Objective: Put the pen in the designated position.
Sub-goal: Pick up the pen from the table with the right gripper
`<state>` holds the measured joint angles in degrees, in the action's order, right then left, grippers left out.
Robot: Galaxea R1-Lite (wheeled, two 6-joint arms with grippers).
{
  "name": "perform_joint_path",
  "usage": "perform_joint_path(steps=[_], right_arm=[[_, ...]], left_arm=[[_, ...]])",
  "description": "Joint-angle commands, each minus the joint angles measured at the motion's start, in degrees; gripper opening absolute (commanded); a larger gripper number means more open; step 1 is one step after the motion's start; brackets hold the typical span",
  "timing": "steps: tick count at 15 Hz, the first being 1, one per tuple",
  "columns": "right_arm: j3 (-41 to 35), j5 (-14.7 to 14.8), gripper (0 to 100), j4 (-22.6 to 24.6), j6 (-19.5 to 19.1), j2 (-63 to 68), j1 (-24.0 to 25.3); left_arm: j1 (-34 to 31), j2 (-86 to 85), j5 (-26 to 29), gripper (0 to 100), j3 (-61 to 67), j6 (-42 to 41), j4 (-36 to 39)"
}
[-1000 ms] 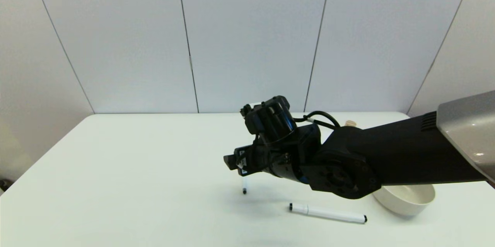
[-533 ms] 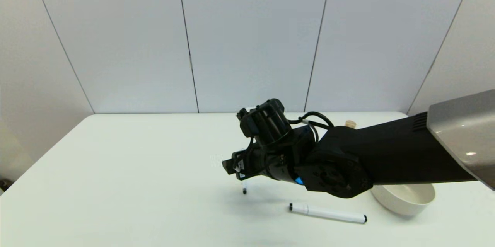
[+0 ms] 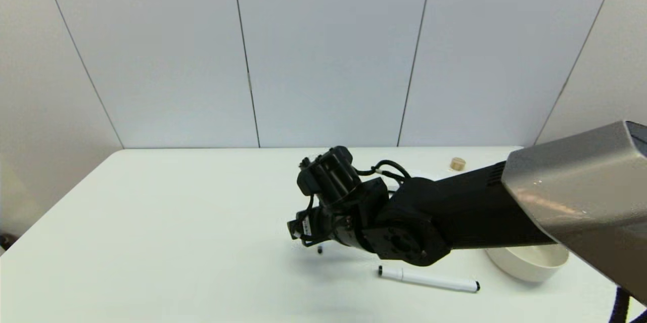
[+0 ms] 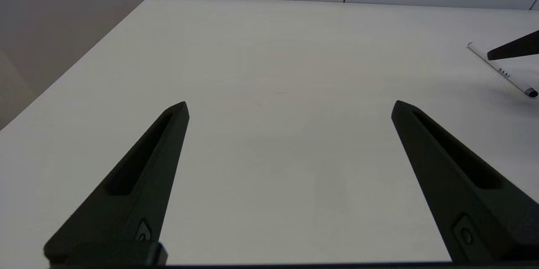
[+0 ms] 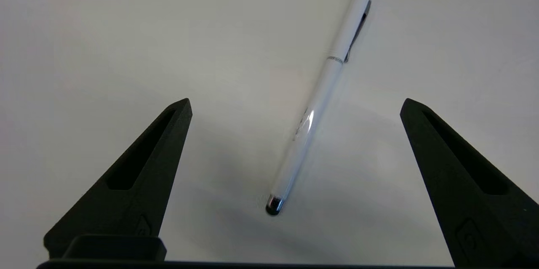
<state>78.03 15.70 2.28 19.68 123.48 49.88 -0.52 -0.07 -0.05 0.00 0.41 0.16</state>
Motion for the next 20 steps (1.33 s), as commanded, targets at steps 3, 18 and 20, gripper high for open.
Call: perform_joint_path(steps=[3, 18, 20], right_arm=[[2.39, 3.02, 100, 0.01, 0.19, 4.58, -0.05], [3.00, 5.66, 0, -3.77, 2.56, 6.78, -0.05], [3.09, 5.57, 0, -3.77, 2.56, 6.78, -0.05]], left_arm=[[0.00, -0.01, -0.04, 100, 0.09, 0.02, 0.02], [0.00, -0.01, -0.04, 100, 0.09, 0.02, 0.02], [0.00, -0.01, -0.04, 100, 0.09, 0.02, 0.02]])
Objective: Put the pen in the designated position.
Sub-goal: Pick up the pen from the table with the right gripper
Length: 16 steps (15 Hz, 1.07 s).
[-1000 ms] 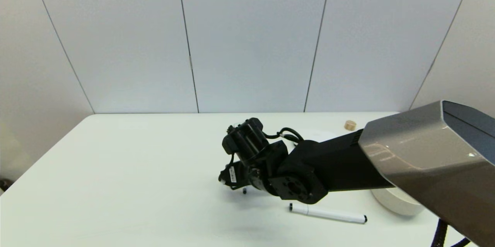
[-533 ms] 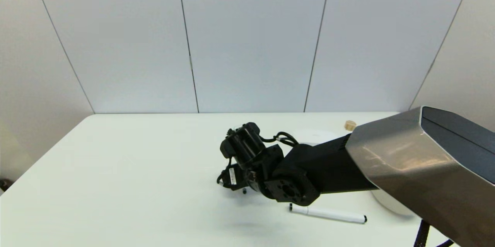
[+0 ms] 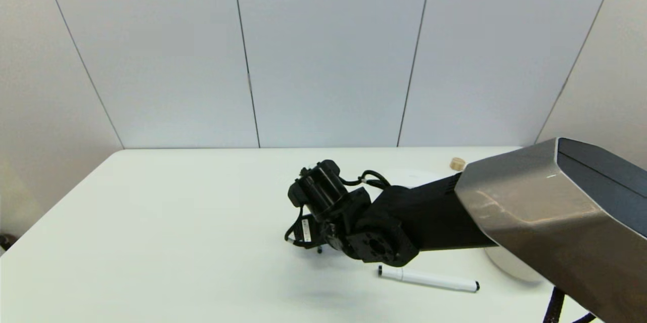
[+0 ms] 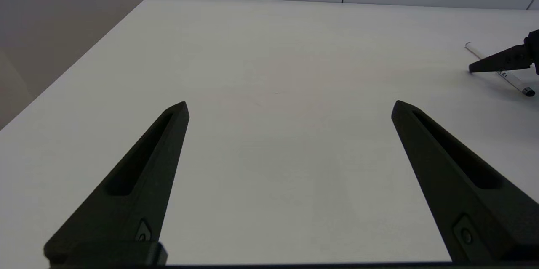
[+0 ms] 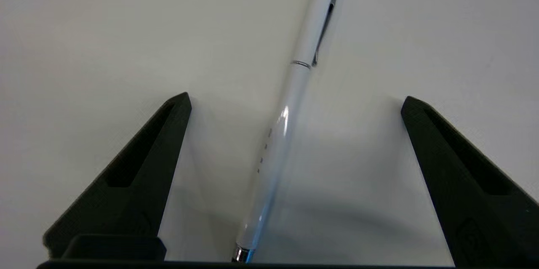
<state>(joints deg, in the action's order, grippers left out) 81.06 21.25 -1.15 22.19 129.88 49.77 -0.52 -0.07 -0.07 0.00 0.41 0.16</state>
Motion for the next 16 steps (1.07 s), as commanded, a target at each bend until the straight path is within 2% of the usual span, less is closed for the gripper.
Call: perform_joint_path(steps=[1, 16], right_arm=[[0.33, 0.02, 0, -0.35, 0.05, 0.46, 0.06], [2.00, 0.11, 0, -1.14, 0.14, -0.59, 0.24]], left_arm=[[0.00, -0.01, -0.01, 100, 0.09, 0.02, 0.02], [0.00, -0.01, -0.01, 100, 0.09, 0.02, 0.02]])
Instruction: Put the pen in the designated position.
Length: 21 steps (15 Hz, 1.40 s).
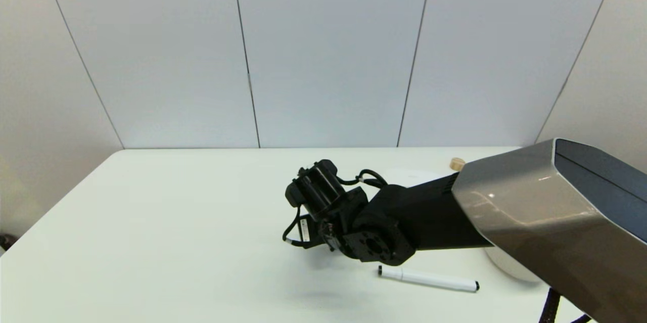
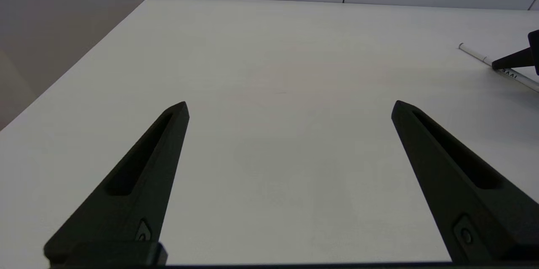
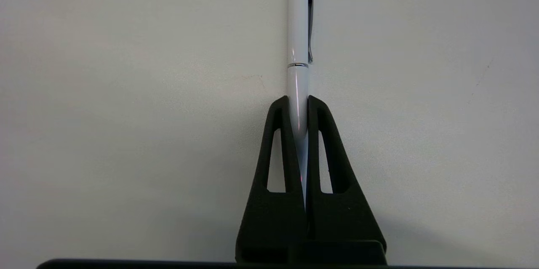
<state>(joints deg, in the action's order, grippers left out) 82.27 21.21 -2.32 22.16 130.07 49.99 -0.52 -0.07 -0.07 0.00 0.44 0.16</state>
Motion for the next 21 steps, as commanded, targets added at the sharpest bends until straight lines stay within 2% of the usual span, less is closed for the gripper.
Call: perform_joint_path(steps=[1, 3, 5, 14, 16, 19, 21], right_arm=[[1.05, 0.23, 0, 0.03, -0.10, -1.40, -0.07], [1.49, 0.23, 0, -0.94, -0.89, -3.69, -0.51], [1.66, 0.23, 0, -4.10, -2.65, -7.82, -2.09], [-0.10, 0.06, 0, -9.72, -9.86, -23.99, -9.48], [-0.89, 0.06, 0, -10.87, -13.29, -27.94, -11.76], [-4.84, -0.12, 0, -10.87, -17.77, -34.36, -14.22], [-9.76, -0.03, 0, -10.96, -19.44, -40.16, -15.19]], left_arm=[[-0.09, -0.01, -0.01, 100, 0.09, 0.00, 0.02], [0.00, -0.01, -0.01, 100, 0.09, 0.00, 0.02], [-0.09, -0.01, -0.01, 100, 0.09, 0.00, 0.02], [0.00, -0.01, -0.01, 100, 0.09, 0.00, 0.02], [0.00, -0.01, -0.01, 100, 0.09, 0.00, 0.02], [0.00, -0.01, -0.01, 100, 0.00, 0.00, 0.02], [0.00, -0.01, -0.01, 100, 0.09, 0.00, 0.02]])
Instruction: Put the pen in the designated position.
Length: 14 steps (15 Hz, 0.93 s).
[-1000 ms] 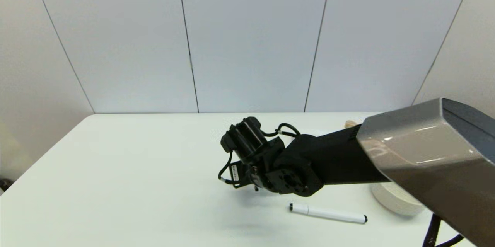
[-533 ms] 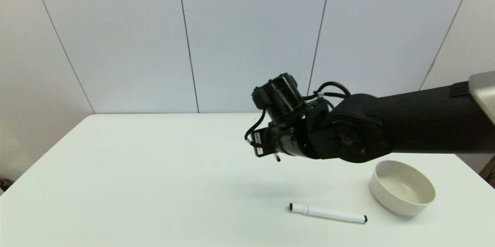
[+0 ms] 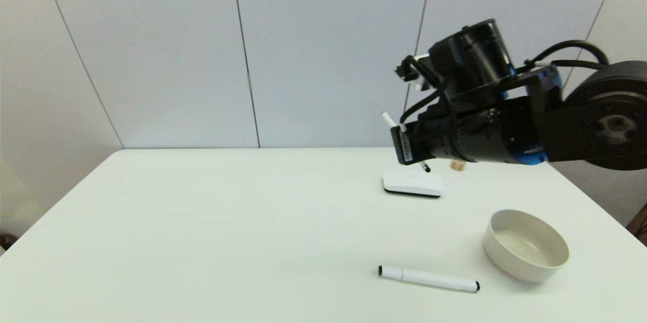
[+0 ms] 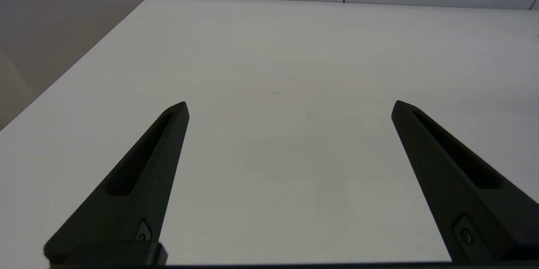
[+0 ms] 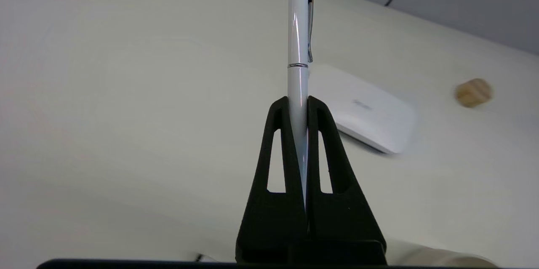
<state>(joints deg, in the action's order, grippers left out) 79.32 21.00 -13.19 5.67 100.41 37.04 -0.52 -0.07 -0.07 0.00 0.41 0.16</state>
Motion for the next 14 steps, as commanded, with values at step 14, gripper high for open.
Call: perform_joint_path(steps=[14], right_arm=[[-30.81, -2.46, 0, -1.49, -5.93, -24.83, -11.72]], left_arm=[[0.00, -0.01, -0.01, 100, 0.00, 0.02, 0.02]])
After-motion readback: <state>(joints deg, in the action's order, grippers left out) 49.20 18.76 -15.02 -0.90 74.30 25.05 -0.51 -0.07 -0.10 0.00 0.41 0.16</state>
